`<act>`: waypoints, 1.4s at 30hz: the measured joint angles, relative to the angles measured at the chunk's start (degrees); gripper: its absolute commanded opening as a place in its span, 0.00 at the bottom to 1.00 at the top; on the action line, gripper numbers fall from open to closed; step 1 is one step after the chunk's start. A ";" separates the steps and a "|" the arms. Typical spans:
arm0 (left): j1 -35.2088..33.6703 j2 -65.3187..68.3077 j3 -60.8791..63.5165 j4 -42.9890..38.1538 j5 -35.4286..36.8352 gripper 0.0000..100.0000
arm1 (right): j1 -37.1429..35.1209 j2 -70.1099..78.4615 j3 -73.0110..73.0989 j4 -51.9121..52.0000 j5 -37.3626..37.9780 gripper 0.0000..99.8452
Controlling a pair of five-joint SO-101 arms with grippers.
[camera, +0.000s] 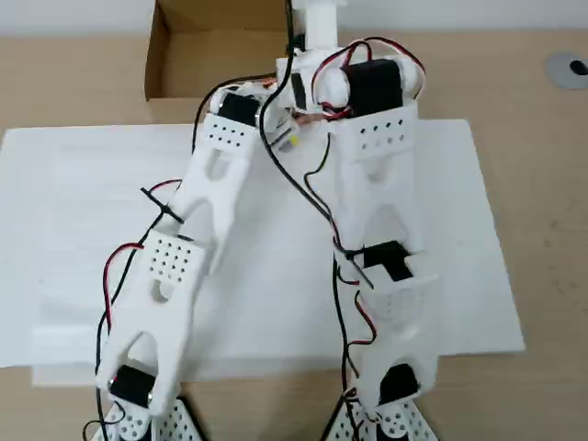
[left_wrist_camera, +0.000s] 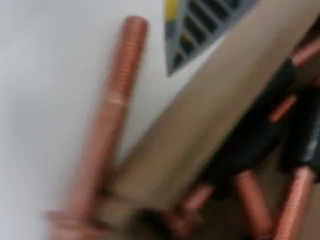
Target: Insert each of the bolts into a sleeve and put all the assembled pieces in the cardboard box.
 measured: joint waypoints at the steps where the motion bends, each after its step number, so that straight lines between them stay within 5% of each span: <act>1: -0.70 0.26 0.00 -0.53 0.53 0.25 | 0.00 0.00 0.00 0.00 0.00 0.01; 11: -3.25 2.55 0.09 -2.81 4.92 0.25 | 0.00 0.00 0.00 0.00 0.00 0.01; 20: -2.46 6.24 -1.58 -1.93 1.58 0.25 | 0.00 0.00 0.00 0.00 0.00 0.01; 26: -1.58 6.33 -1.41 -0.70 0.70 0.05 | 0.00 0.00 -0.97 0.00 0.00 0.01; 37: 0.35 6.77 -4.31 6.59 1.49 0.01 | 0.00 0.00 -2.02 0.00 0.00 0.01; 42: -0.70 8.09 -14.51 18.11 2.73 0.01 | 0.00 0.00 -2.02 0.00 0.00 0.01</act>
